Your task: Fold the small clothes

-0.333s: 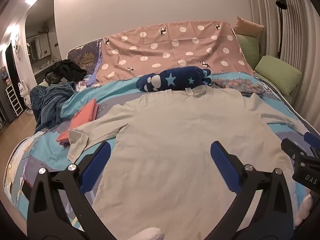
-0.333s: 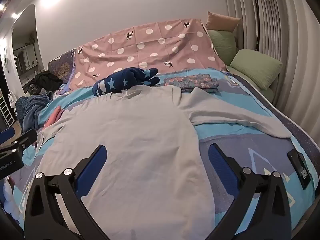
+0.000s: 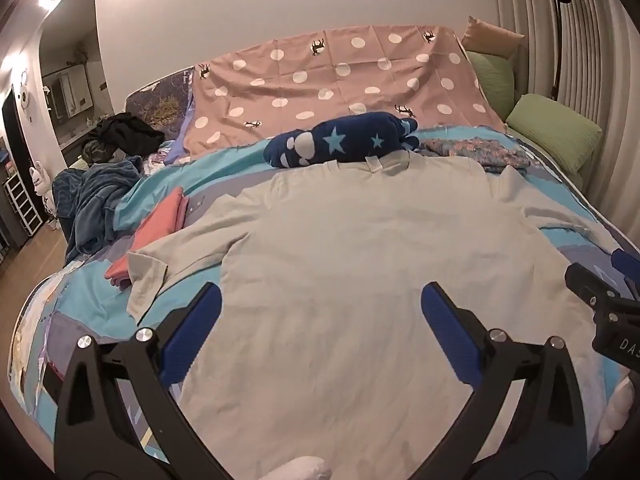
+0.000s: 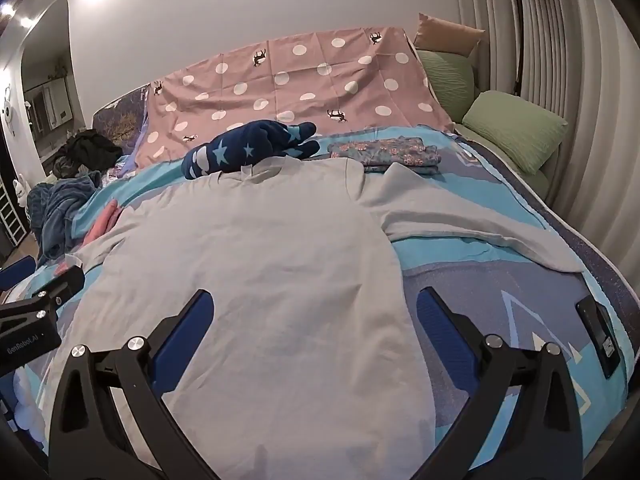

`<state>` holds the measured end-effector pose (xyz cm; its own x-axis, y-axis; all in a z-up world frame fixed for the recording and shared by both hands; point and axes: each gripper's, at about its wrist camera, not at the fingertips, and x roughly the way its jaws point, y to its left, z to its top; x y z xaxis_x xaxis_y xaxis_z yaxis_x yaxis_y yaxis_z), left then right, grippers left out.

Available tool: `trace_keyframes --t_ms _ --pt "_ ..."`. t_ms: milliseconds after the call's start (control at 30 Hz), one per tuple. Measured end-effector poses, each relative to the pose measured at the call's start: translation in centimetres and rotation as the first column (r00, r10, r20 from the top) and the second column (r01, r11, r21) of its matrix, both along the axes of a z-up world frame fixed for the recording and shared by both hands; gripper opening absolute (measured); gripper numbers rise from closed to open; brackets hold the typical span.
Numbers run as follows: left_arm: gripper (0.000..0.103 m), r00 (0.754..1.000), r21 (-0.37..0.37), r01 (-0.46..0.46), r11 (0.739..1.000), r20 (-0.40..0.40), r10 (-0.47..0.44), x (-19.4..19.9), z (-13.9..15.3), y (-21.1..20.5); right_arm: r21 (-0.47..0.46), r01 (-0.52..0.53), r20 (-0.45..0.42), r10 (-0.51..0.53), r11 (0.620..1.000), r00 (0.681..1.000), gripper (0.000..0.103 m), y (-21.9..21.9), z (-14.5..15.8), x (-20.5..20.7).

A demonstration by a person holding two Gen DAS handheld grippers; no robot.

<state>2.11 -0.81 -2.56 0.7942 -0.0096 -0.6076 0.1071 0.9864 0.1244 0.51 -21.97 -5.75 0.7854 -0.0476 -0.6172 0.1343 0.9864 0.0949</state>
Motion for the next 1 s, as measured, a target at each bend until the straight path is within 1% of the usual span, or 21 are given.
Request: trace_keyframes --t_ms 567,600,667,833,1000 --pt "0.101 1.000 -0.003 0.002 1.000 -0.023 -0.002 0.4 -1.0 0.2 -0.025 -0.012 -0.025 0.011 1.000 1.000 0.102 0.6 -0.4 -0.1" --pt "0.101 1.000 0.000 0.002 1.000 -0.026 -0.002 0.1 -0.7 0.3 -0.024 -0.014 -0.026 0.013 1.000 1.000 0.102 0.6 -0.4 -0.1" --pt "0.101 0.999 0.002 -0.008 1.000 -0.044 0.008 0.3 -0.9 0.4 -0.021 -0.017 -0.027 0.016 1.000 1.000 0.102 0.7 -0.3 -0.2" --pt "0.101 0.990 0.005 -0.049 0.999 -0.133 0.049 1.1 -1.7 0.8 -0.022 -0.026 -0.025 0.025 0.999 0.999 0.102 1.0 -0.3 -0.3" --pt "0.101 0.986 -0.001 -0.074 0.997 -0.152 0.073 0.9 -2.4 2.0 -0.024 -0.034 -0.025 0.033 0.999 0.999 0.102 1.2 -0.3 -0.5"
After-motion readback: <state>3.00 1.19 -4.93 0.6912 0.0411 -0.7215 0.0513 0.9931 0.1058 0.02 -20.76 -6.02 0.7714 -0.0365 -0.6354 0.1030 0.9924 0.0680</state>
